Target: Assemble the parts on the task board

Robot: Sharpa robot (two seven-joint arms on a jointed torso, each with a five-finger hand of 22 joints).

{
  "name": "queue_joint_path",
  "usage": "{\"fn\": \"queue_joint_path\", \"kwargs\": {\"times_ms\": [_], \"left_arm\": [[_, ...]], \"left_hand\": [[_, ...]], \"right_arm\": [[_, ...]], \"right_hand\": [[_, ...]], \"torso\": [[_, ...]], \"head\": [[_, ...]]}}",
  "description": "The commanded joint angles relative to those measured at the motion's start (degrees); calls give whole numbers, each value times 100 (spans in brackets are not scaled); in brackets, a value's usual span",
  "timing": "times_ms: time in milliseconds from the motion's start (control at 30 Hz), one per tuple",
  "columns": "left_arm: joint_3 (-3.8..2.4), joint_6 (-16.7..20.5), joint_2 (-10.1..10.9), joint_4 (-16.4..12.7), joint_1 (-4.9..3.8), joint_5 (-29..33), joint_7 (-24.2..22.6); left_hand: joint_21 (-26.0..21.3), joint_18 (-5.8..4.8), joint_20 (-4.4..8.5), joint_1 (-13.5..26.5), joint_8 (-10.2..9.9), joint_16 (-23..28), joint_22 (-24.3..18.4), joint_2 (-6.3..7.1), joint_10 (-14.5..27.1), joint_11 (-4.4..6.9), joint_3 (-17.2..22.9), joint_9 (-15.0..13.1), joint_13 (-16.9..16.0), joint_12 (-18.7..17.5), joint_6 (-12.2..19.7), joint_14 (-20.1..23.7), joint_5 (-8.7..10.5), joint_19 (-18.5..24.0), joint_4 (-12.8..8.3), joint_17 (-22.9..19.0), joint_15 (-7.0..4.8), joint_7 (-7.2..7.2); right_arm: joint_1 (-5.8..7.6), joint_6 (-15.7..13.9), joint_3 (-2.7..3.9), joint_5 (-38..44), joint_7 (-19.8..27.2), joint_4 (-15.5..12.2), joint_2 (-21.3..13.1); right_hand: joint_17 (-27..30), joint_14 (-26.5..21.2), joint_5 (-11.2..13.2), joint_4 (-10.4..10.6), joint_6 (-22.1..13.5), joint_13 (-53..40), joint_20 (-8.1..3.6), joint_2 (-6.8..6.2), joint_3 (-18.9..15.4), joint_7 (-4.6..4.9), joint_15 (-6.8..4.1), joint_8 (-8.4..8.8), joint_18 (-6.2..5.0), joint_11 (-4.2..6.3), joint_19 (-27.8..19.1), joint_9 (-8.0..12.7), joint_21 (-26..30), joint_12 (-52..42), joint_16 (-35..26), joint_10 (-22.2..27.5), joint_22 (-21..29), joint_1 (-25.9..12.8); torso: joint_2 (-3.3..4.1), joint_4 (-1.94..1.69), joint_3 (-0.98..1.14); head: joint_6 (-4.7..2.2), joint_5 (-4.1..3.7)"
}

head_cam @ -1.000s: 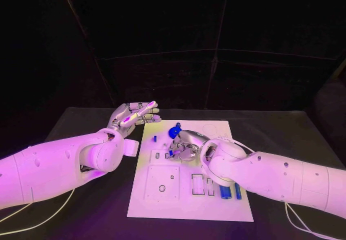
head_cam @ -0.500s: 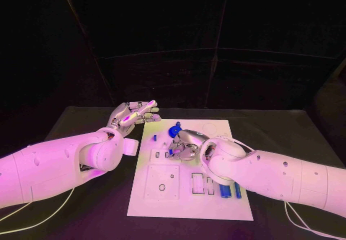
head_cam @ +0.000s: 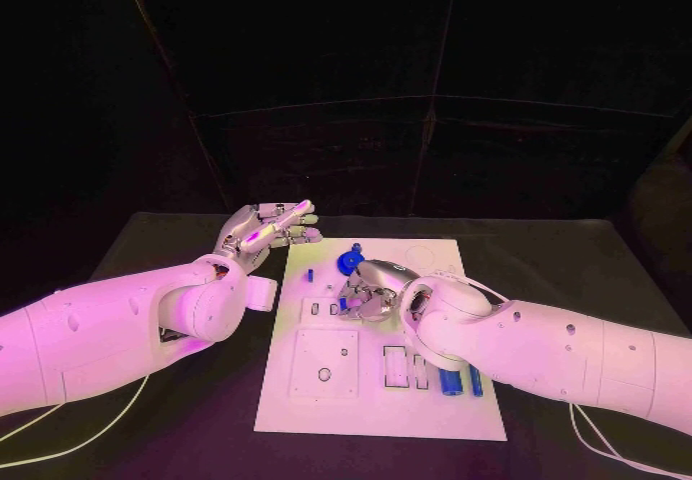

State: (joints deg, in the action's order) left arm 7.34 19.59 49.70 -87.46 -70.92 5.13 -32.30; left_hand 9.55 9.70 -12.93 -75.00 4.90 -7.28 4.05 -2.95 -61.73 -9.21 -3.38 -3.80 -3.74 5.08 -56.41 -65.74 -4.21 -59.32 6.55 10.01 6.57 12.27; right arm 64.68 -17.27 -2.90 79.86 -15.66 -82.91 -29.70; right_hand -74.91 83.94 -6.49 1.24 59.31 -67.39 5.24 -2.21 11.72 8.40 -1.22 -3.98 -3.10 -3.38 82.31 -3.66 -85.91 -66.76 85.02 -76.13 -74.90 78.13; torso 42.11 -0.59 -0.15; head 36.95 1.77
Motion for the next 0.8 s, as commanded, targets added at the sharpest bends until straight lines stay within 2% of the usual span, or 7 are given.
{"fn": "queue_joint_path", "kwargs": {"times_ms": [33,133,433,600,667,800], "left_arm": [[-5,-62,2,-7,-10,-24,-16],[-5,-63,3,-7,-10,-24,-15],[-5,-68,6,-9,-10,-24,-8],[-5,-73,9,-7,-10,-24,3],[-5,-80,10,-4,-10,-40,22],[-5,-98,11,15,-10,-194,118]], "left_hand": [[-29,85,1,-18,-15,27,-9,-55,-48,3,-8,0,-6,-14,-36,-42,25,-40,-31,10,-3,-6],[-29,85,1,-18,-15,27,-9,-55,-48,3,-8,0,-6,-14,-36,-42,25,-40,-31,10,-3,-6],[-30,84,1,-17,-16,28,-10,-55,-48,3,-8,0,-5,-16,-35,-42,25,-40,-32,10,-3,-5],[-41,84,4,-17,-19,36,-10,-63,-63,9,-11,1,-4,-20,-48,-50,24,-51,-42,17,-6,-19],[-46,85,8,-19,-15,38,-9,-71,-89,20,-12,-1,-5,-17,-70,-65,24,-64,-49,25,-13,-33],[3,91,77,-7,7,-48,21,-91,-238,80,-29,-7,-14,7,-191,-310,25,-256,-70,112,-92,-77]], "right_arm": [[-15,50,-18,66,-131,5,1],[-15,8,-18,68,-132,2,3],[-16,-154,-18,103,-130,-7,10],[-22,-412,-18,150,-40,-35,5],[-28,-558,-18,204,63,-62,-6],[-36,-871,-17,251,429,-203,-106]], "right_hand": [[-344,372,43,23,-67,14,31,-75,6,5,41,19,62,4,-3,-9,19,42,-35,54,-433,-42],[-346,373,2,62,-139,23,44,-159,-61,15,54,26,61,-10,-6,-8,22,47,-35,64,-430,-135],[-321,366,94,248,-329,78,69,-331,-388,30,76,26,53,-36,-31,-11,40,90,-53,123,-397,-401],[-308,362,143,444,-612,258,108,-403,-772,97,125,33,48,-95,-49,-5,55,257,-63,284,-373,-491],[-309,361,110,531,-780,336,148,-405,-996,137,154,11,48,-145,-55,-12,61,309,-64,358,-365,-400],[-316,361,49,622,-870,357,169,-407,-1245,165,181,2,46,-158,-53,-15,61,286,-62,379,-369,-225]], "torso": [[2,-4,-1],[-1,-2,-2],[-2,-6,-3],[-1,-5,0],[-4,-1,1],[-3,-5,8]], "head": [[4,-4],[5,-5],[5,-13],[4,-18],[-1,-10],[-6,-7]]}}
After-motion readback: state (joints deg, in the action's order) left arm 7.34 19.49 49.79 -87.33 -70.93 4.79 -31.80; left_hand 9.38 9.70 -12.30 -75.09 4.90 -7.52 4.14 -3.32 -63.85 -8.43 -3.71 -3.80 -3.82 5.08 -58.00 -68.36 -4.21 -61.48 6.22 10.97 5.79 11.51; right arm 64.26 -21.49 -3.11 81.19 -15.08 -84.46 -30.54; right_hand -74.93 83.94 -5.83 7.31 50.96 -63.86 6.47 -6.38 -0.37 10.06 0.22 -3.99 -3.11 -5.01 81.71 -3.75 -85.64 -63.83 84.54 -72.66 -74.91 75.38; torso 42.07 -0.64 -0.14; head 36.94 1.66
